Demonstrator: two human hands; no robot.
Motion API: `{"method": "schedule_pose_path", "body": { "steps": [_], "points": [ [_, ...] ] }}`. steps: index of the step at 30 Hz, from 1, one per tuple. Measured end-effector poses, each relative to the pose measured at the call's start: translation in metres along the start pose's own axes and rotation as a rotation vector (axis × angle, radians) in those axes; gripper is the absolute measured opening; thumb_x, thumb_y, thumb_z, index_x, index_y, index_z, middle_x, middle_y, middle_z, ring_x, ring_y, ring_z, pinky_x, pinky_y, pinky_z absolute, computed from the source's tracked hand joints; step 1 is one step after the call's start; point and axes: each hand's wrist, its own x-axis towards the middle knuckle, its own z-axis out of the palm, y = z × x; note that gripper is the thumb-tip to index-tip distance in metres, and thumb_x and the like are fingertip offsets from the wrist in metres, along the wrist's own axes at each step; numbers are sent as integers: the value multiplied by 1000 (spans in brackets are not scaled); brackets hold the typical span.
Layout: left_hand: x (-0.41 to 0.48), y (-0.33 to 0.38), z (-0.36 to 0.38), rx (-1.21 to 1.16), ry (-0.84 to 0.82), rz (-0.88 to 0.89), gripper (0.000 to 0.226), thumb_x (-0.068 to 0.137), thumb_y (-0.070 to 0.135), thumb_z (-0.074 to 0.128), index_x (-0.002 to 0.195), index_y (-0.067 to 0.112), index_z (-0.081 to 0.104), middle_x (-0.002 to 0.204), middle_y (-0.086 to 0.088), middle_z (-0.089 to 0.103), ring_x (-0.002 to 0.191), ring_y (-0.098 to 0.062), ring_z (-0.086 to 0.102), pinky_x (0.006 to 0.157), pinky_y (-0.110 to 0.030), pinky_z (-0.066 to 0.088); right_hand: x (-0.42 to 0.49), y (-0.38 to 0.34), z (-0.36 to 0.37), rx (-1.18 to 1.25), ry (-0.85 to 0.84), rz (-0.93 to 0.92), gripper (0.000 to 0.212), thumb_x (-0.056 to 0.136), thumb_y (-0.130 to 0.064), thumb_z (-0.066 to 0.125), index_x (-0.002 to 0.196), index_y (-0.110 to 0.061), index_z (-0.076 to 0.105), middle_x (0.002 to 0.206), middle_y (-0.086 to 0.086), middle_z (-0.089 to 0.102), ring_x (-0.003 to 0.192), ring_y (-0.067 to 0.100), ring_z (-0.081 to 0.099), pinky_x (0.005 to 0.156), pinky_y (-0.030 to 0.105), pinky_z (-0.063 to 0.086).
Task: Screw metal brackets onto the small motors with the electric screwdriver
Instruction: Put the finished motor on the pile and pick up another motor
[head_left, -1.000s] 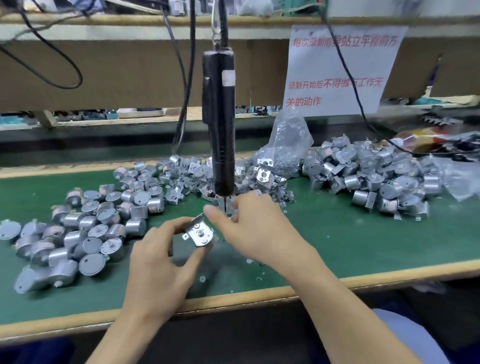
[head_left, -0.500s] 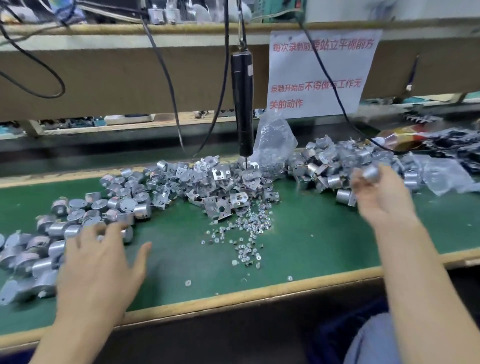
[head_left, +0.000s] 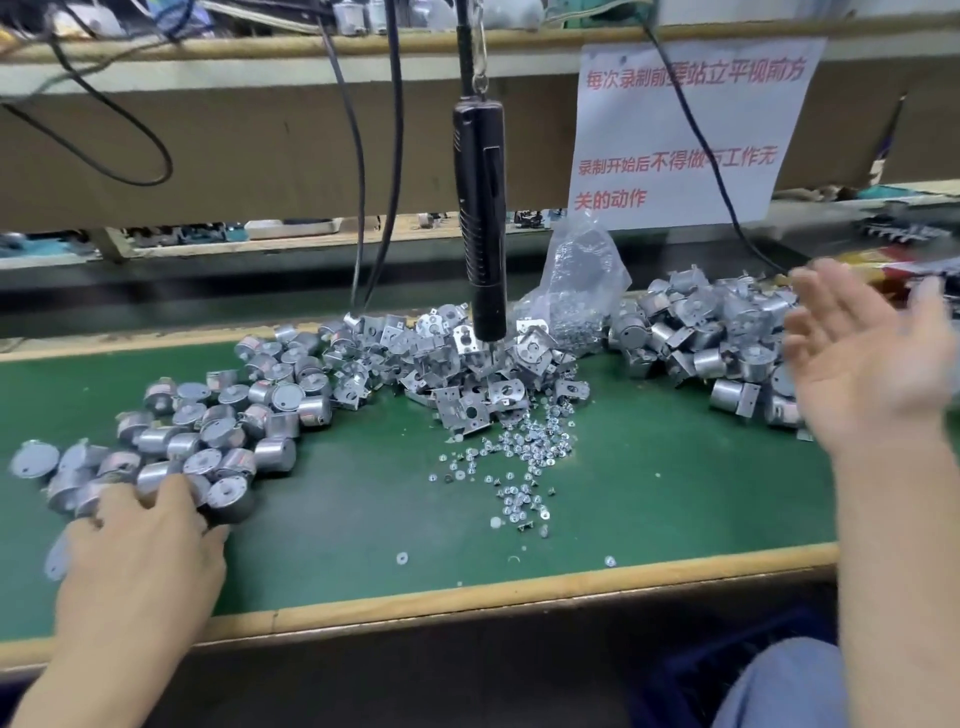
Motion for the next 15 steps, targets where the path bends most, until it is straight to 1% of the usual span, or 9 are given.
{"method": "schedule_pose_path", "body": {
  "steps": [1,4,6,7,9,11,12,13,15],
  "points": [
    [0,-1,-1,3,-1,3,41,67,11,85,90,1,54,83,-29,49,78,-50,50,63,-57,48,-6,6,18,-115,-24,7,65,109,-54,19,131,-11,63,108,0,77,78,9,67,64,20,50],
    [0,0,-7,-6,-9,34,33,65,2,84,83,3,56,74,-23,46,62,-43,52,55,-50,48,-31,33,73,-450,-263,3,50,107,-53,36,123,-15,65,108,0,77,91,14,73,71,23,57],
    [-1,4,-13,-17,-26,28,29,68,1,81,83,3,57,73,-23,45,59,-41,52,54,-47,47,-44,55,95,-669,-429,-6,49,100,-56,49,130,-21,62,120,-8,73,106,9,71,82,23,59],
    [-3,8,-17,-15,-25,11,27,71,3,80,84,2,57,74,-24,46,62,-42,54,55,-47,47,-51,66,105,-757,-507,-14,60,93,-60,55,141,-23,56,129,-14,67,112,4,67,88,21,57],
    [-9,19,-24,-22,-6,5,23,76,8,78,87,1,59,79,-27,51,69,-46,58,58,-47,47,-64,89,121,-806,-639,6,85,83,-60,64,155,-24,39,142,-16,55,125,-1,58,94,11,49],
    [-19,37,-31,-48,26,84,23,78,12,76,90,0,60,81,-28,55,71,-46,59,59,-47,46,-72,111,133,-756,-749,58,91,84,-53,71,160,-26,29,150,-12,49,135,0,50,92,5,45],
    [-25,47,-34,-75,42,127,24,80,15,76,92,0,61,83,-26,57,72,-46,60,59,-47,46,-75,120,138,-729,-789,81,87,88,-47,74,160,-29,28,152,-12,48,136,-1,49,94,7,45],
    [-30,57,-36,-124,59,165,25,81,18,75,96,2,62,86,-24,58,75,-45,60,61,-46,47,-77,126,144,-717,-817,82,82,91,-41,75,159,-32,30,152,-12,49,136,-1,50,100,12,47],
    [-40,77,-38,-267,79,252,25,84,21,74,101,6,65,93,-17,60,79,-43,61,64,-45,49,-79,135,155,-708,-814,58,79,93,-34,75,159,-33,31,148,-8,54,132,2,54,109,30,48]
  ]
}}
